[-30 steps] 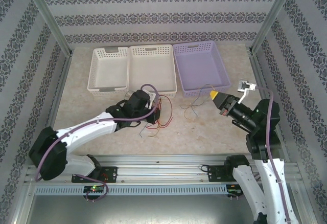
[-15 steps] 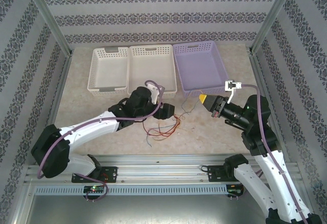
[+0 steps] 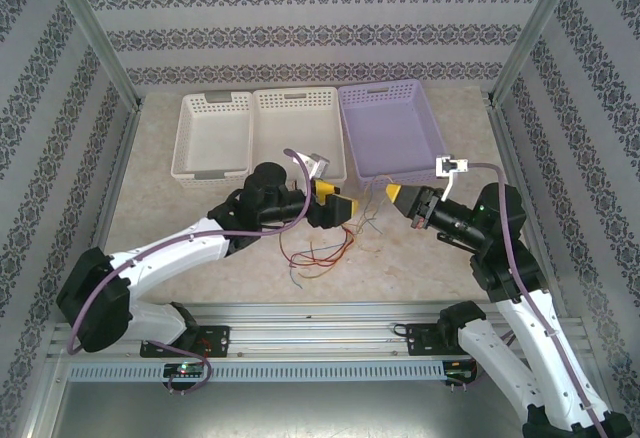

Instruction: Untangle the cables

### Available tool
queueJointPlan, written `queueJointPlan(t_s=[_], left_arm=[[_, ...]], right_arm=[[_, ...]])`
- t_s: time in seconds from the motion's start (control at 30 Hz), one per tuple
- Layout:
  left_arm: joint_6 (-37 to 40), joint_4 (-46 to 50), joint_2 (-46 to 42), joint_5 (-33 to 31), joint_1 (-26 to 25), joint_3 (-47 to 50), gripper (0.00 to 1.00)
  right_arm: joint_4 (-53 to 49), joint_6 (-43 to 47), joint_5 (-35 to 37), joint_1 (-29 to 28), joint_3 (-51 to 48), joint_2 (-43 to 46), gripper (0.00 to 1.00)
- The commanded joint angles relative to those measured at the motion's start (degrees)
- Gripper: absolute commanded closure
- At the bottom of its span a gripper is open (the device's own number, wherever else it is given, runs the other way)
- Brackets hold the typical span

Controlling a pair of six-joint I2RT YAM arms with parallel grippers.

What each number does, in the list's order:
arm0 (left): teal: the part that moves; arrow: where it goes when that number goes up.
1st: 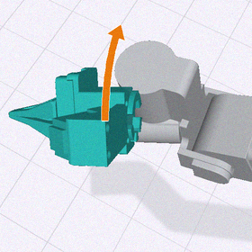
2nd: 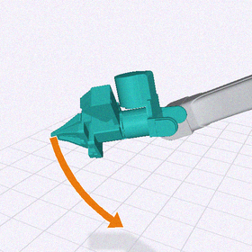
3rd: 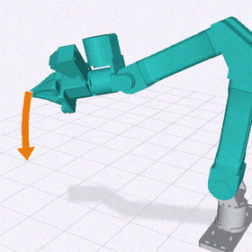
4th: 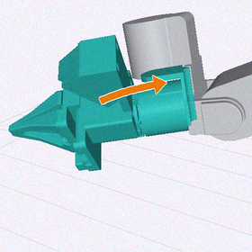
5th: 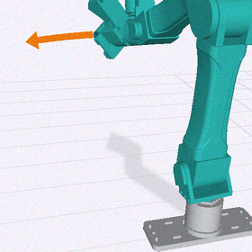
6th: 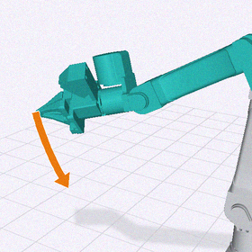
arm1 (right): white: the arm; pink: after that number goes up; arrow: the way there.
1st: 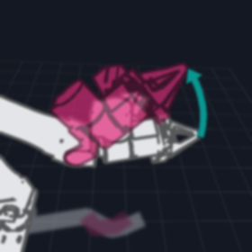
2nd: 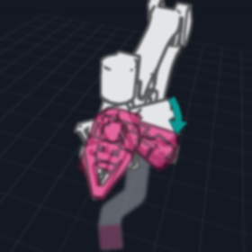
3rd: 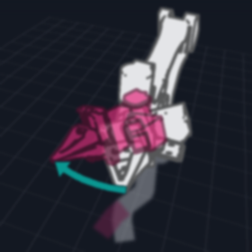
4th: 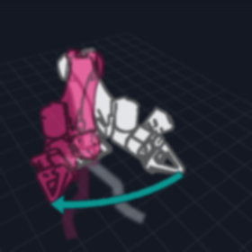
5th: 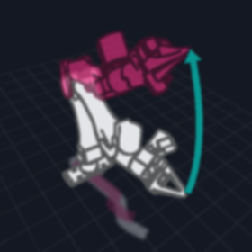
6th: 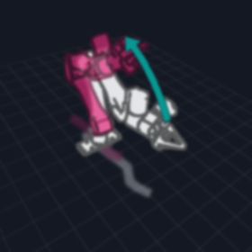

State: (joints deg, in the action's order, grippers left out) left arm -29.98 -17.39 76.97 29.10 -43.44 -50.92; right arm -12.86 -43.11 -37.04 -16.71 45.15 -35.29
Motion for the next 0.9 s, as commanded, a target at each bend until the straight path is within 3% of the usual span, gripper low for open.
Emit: queueJointPlan(t_s=[0.0,0.23,0.63,0.87], left_arm=[[-3.23,-8.46,1.63,5.11,-0.23,-0.1,0.16],[-3.18,-8.56,4.26,6.4,-0.26,-2.04,0.24],[-4.3,-10.78,5.98,7.86,-0.33,-2.81,0.25],[-3.96,-10.18,5.95,8.56,-0.33,-2.8,0.5]], right_arm=[[2.52,0.6,-1.34,-0.83,-0.93,-0.17,1.0],[3.04,0.24,-1.11,-2.28,-1.03,-0.31,1.0],[3.79,0.06,-0.01,-4.86,-0.98,-1.63,1.0],[2.42,0.76,1.34,-5.71,-0.43,-1.63,1.0]])
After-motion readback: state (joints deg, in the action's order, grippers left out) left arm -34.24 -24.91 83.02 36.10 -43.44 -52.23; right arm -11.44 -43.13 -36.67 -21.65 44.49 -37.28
